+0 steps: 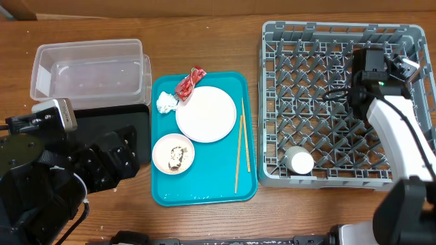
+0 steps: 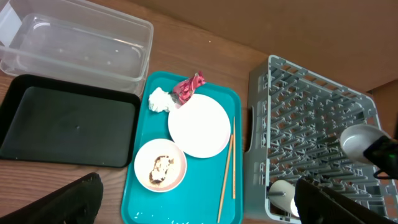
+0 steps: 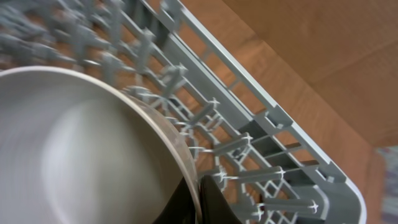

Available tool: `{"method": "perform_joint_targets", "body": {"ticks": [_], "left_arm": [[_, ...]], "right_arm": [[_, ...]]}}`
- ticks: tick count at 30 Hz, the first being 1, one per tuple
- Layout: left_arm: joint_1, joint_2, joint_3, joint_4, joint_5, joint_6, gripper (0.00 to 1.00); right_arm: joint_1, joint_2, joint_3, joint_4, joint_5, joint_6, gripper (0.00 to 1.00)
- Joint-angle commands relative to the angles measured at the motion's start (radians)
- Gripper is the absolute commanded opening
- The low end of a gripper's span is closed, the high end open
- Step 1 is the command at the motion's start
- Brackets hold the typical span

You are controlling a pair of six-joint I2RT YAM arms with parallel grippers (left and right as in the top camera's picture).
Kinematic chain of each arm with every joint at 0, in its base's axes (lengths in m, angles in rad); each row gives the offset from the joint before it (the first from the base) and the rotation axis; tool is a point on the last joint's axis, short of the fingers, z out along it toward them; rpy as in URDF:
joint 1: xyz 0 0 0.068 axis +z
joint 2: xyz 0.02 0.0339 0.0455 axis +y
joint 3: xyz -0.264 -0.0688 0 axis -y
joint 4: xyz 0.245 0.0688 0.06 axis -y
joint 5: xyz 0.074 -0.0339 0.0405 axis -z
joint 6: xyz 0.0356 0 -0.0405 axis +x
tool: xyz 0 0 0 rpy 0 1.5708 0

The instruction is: Sort waste into correct bins and load items into the dishwasher

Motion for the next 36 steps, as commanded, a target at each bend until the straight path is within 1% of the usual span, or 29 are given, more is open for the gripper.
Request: {"method": "perform_joint_targets", "body": {"ticks": [1, 6, 9, 13, 21, 36], "left_arm": [[0.002, 0.002, 0.007, 0.002, 0.0, 0.008, 1.0], [0.002, 0.002, 0.007, 0.002, 0.0, 0.008, 1.0], [0.002, 0.002, 0.007, 0.002, 0.0, 0.008, 1.0], [0.002, 0.002, 0.007, 0.002, 0.0, 0.008, 1.0], [0.002, 0.002, 0.007, 0.002, 0.0, 0.008, 1.0], [0.002, 0.002, 0.007, 0.002, 0.0, 0.008, 1.0]], "right_arm": [[-0.006, 0.049, 0.013, 0.026, 0.11, 0.002, 0.04], [0.005, 0.102, 0.013, 0.053, 0.109, 0.002, 0.04], [0.036, 0.117, 0.013, 0.054, 0.109, 0.002, 0.04], [0.117, 0.117, 0.013, 0.055, 0.114, -0.002, 0.04], [0.286, 0.156, 0.012, 0.038, 0.196, -0.002, 0.04], [0.396, 0.173, 0.011, -0.014, 0.207, -0.001, 0.04]]}}
